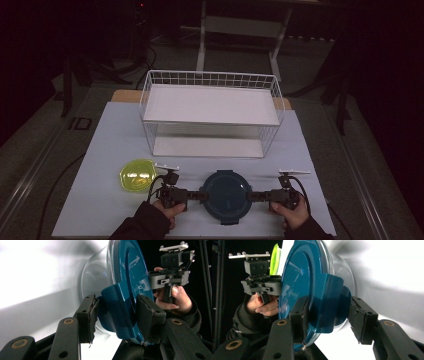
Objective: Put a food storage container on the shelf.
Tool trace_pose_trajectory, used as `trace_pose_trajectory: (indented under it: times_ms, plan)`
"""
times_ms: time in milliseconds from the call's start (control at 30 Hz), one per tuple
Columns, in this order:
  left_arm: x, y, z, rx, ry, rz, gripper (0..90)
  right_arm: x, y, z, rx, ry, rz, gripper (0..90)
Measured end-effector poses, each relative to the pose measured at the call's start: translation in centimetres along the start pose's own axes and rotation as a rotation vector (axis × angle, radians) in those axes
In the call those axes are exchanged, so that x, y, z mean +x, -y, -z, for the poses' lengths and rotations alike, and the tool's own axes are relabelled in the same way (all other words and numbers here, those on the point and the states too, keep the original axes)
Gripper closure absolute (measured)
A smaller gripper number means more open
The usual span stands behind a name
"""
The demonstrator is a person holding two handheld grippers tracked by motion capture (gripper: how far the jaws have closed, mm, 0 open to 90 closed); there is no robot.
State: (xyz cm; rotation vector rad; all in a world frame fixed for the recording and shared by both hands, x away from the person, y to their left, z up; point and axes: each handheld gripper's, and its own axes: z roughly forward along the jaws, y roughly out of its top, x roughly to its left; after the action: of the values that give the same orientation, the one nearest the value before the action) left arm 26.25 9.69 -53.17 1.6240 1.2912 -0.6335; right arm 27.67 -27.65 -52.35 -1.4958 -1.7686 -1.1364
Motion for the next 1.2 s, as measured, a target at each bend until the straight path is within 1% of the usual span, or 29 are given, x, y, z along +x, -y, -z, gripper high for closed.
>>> trace_pose_trajectory:
  times_ms: [133,233,300,400,467,500,567,633,700,800,867,1067,1200]
  plan:
    - [-0.2,-0.1,0.1,0.017,-0.004,-0.003,52.2,0.4,0.1,0.0,0.0,0.013,0.015,51.8]
    - [-0.4,-0.1,0.3,0.017,-0.003,-0.006,54.0,1.1,0.2,0.0,-0.008,0.032,0.033,52.9]
    - [-0.6,-0.1,0.4,0.015,-0.007,-0.01,54.8,1.3,0.3,0.1,-0.012,0.034,0.044,53.5]
    - [-0.9,-0.1,0.5,0.017,-0.014,-0.021,55.3,1.4,0.4,0.1,-0.016,0.031,0.045,54.2]
    - [-1.0,-0.1,0.6,0.021,-0.015,-0.015,55.6,1.6,0.5,0.2,-0.015,0.036,0.055,54.4]
    - [-1.1,0.0,0.6,0.02,-0.018,-0.021,55.8,1.7,0.5,0.2,-0.013,0.039,0.055,54.6]
    - [-1.3,0.0,0.7,0.013,-0.021,-0.021,56.1,1.8,0.6,0.3,-0.013,0.043,0.063,54.8]
    - [-1.6,-0.1,0.9,0.009,-0.034,-0.038,56.2,1.9,0.7,0.3,-0.013,0.042,0.062,54.9]
    - [-1.7,-0.3,1.1,0.005,-0.032,-0.035,56.3,2.0,0.7,0.4,-0.02,0.042,0.065,55.0]
    - [-2.1,-0.4,1.3,-0.002,-0.033,-0.041,56.5,2.4,0.7,0.5,-0.026,0.043,0.082,55.0]
    - [-2.4,-0.6,1.5,0.003,-0.036,-0.055,56.5,2.6,0.6,0.6,-0.03,0.037,0.084,55.0]
    - [-3.1,-1.1,1.9,-0.014,-0.025,-0.066,56.6,3.6,0.4,1.1,-0.045,0.042,0.109,55.1]
    - [-3.7,-1.5,2.4,-0.031,-0.021,-0.085,56.7,4.3,0.1,1.4,-0.052,0.039,0.124,55.1]
